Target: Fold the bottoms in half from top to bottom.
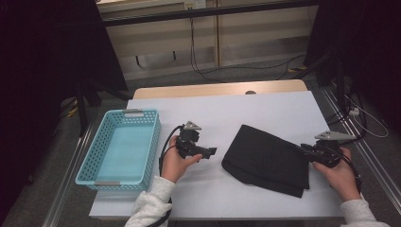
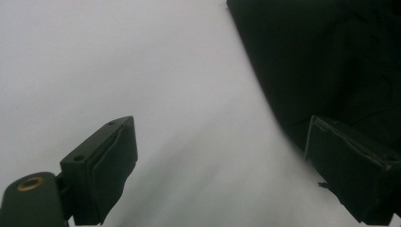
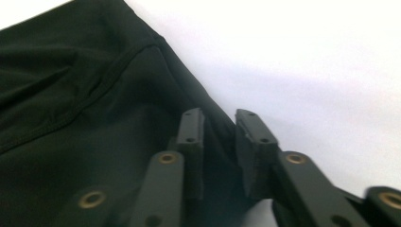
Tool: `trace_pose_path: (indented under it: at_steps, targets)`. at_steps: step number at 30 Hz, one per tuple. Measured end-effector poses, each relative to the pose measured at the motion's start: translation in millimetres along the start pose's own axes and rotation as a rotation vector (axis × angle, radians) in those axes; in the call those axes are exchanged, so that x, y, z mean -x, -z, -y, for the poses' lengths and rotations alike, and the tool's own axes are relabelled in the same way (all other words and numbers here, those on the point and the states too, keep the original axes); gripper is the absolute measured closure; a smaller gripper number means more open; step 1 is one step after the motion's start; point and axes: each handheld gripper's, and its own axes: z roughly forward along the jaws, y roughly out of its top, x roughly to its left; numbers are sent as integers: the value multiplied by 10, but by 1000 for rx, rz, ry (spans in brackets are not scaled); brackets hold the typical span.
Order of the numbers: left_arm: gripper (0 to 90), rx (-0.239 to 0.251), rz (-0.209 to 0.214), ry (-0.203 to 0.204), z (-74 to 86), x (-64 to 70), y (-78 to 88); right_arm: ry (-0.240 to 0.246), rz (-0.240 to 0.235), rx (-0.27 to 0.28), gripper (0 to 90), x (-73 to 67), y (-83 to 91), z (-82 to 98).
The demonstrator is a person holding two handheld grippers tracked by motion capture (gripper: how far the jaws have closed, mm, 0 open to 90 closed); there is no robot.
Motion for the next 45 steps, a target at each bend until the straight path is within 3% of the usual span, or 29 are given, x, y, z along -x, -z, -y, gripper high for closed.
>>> trace_pose_path:
  at_steps: [6, 10, 16, 23, 26, 28, 35, 38, 45]
  targets:
    - [98, 6, 44, -12, 18, 109, 9, -7, 9, 19, 446, -68, 32, -18]
    - [120, -3, 79, -22, 77, 201, -4, -6, 1, 42, 381, -128, 78, -43]
    - [225, -13, 119, -67, 135, 334, -32, 3, -16, 56, 336, -220, 110, -69]
    - [382, -36, 110, -124, 190, 448, -139, 3, -26, 55, 318, -255, 120, -66]
    - [463, -44, 70, -120, 234, 447, -211, 1, -26, 64, 314, -264, 140, -74]
    - [488, -42, 71, -110, 250, 439, -234, 1, -28, 66, 313, -269, 143, -76]
    - [799, -41, 75, -52, 236, 492, -250, 4, -34, 66, 311, -294, 144, -88]
    - [830, -53, 70, -24, 210, 481, -228, 11, -36, 67, 308, -304, 146, -91]
    - [837, -23, 61, 39, 151, 384, -104, 7, -24, 80, 285, -298, 164, -92]
